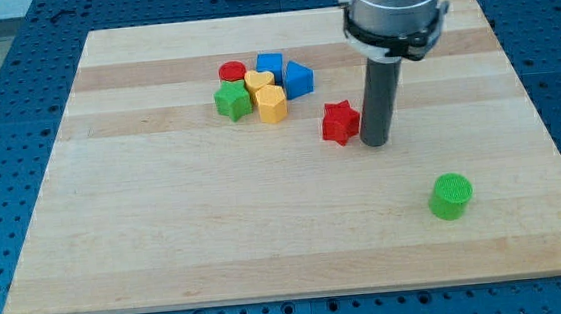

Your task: Push the red star to the blue triangle

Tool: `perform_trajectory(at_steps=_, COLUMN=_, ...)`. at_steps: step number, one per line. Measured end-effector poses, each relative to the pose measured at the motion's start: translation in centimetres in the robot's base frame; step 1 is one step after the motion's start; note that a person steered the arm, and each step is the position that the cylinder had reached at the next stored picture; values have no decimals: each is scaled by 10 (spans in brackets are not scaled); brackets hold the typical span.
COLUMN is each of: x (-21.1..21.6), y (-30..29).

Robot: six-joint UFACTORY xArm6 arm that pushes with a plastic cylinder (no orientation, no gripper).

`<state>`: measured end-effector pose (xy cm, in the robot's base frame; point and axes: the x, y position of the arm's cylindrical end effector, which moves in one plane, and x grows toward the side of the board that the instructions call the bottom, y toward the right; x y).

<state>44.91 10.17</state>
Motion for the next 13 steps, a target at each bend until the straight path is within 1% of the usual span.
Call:
perform_trajectory(at_steps=2, x=-31, y=-10)
perform_trajectory(at_steps=3, x=-29, y=-4)
perform_trajectory(at_steps=4, x=-5, y=8)
perform_trajectory(at_steps=5, x=14, y=4)
perform_trajectory(at_steps=6, x=16, y=-25)
perform_trajectory(at_steps=7, x=8, y=-57)
perform_trajectory(at_steps=8, x=-11, y=-77)
perform_trajectory(at_steps=9, x=-33, y=-81)
perform_trajectory(at_steps=10, x=-39, y=-81)
perform_trajectory(at_steps=11, x=-25, y=-69)
perform_trajectory(at_steps=13, x=-21, y=-18)
